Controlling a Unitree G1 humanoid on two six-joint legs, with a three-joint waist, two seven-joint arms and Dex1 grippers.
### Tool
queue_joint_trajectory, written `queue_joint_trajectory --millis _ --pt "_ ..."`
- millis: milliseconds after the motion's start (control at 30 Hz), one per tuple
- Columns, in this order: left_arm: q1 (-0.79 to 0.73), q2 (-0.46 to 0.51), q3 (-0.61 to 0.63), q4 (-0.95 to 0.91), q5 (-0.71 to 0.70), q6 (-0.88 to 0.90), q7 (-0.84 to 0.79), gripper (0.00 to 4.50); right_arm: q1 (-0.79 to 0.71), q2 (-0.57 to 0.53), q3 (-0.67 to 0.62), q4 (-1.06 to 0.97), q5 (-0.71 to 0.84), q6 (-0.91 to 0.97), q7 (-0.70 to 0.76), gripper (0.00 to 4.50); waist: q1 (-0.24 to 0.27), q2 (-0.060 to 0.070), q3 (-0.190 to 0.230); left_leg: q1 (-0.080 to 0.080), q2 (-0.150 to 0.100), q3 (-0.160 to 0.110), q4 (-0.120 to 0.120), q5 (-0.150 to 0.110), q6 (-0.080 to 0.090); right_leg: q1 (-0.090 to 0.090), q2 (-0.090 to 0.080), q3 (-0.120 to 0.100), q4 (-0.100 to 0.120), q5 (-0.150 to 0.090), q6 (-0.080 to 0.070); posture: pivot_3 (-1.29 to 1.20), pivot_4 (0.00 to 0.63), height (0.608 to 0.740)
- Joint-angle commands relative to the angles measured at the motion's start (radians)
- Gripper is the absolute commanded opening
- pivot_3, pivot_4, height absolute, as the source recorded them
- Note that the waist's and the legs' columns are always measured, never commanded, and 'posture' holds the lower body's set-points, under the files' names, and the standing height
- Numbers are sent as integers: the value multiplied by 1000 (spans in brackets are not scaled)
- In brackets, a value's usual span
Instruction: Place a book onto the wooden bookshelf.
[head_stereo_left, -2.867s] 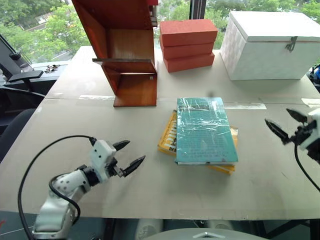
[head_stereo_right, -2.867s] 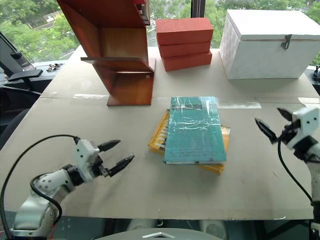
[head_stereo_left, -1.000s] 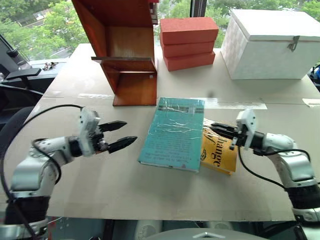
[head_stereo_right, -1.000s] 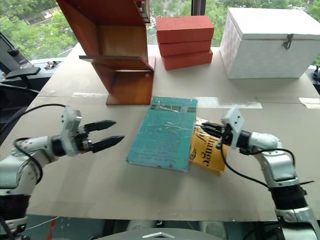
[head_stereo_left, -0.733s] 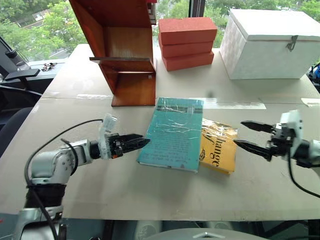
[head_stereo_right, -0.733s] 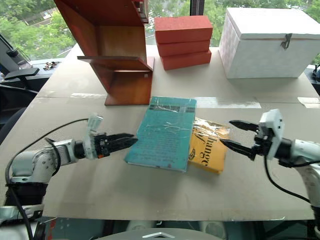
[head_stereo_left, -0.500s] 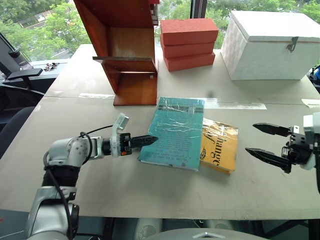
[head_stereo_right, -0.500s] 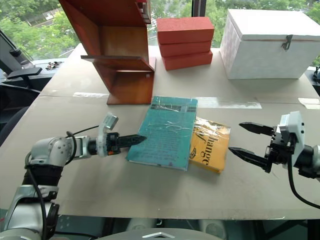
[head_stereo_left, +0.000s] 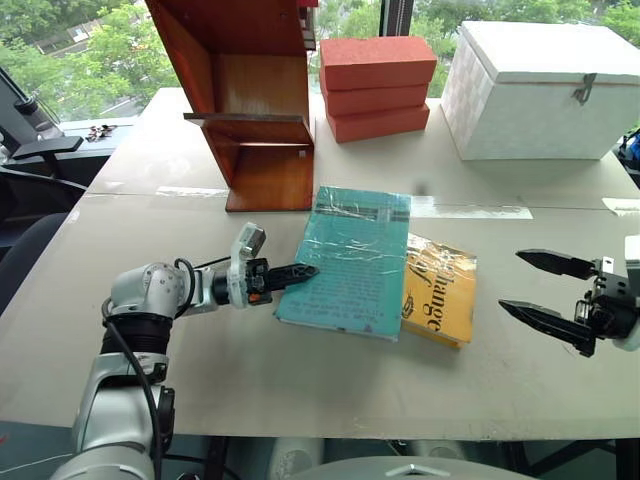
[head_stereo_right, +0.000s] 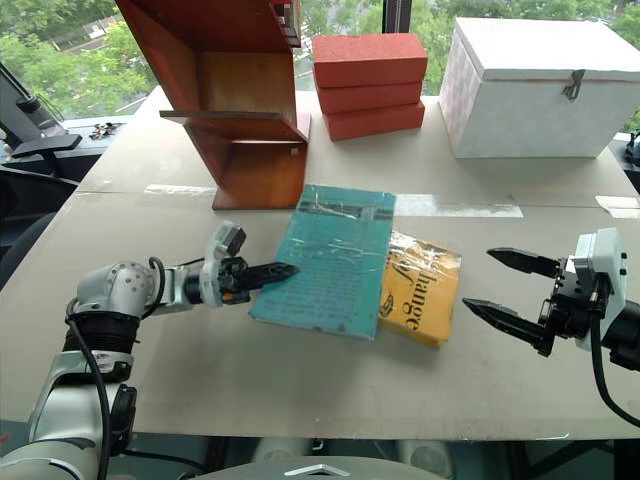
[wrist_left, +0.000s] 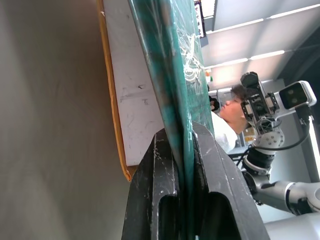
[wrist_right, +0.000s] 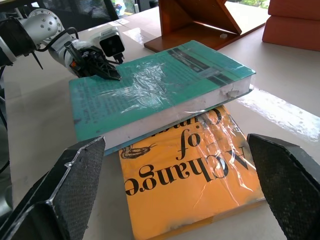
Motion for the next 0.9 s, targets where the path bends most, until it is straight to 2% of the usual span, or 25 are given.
queue_joint_trajectory --millis 33,333,467,567,700,900 --pt "4 15 84 -58 -51 35 17 53 -24 -7 -1 8 -1 -23 9 4500 0 0 0 0 0 0 0 0 0 0 0 0 0 0 0 0 150 740" --pt "41 -35 233 -166 -131 65 108 53 -94 -25 30 55 -10 -26 29 4500 3 -1 1 -1 0 0 0 0 0 0 -1 0 0 0 -1 0 150 740" --pt "21 -50 253 -382 -173 -13 123 53 -142 -14 31 77 15 -18 14 4500 3 -5 3 -1 0 -1 0 0 0 0 -1 -1 0 1 -1 0 150 740" --pt "-16 -24 206 -553 -140 -122 110 53 -214 14 16 102 86 3 -40 4500 3 -5 3 -1 -1 0 0 0 0 0 -1 -1 -1 1 -1 0 150 740" --pt "-117 -7 125 -659 -10 -311 156 53 -301 41 -15 134 192 42 -119 4500 5 -5 4 -1 -1 0 0 0 0 0 -1 0 0 1 -1 0 150 740" --pt "-338 62 -119 -689 393 -734 185 53 -447 62 -29 193 371 89 -233 4500 5 -6 4 -2 -2 0 0 0 0 1 -1 0 -2 1 -1 0 150 740"
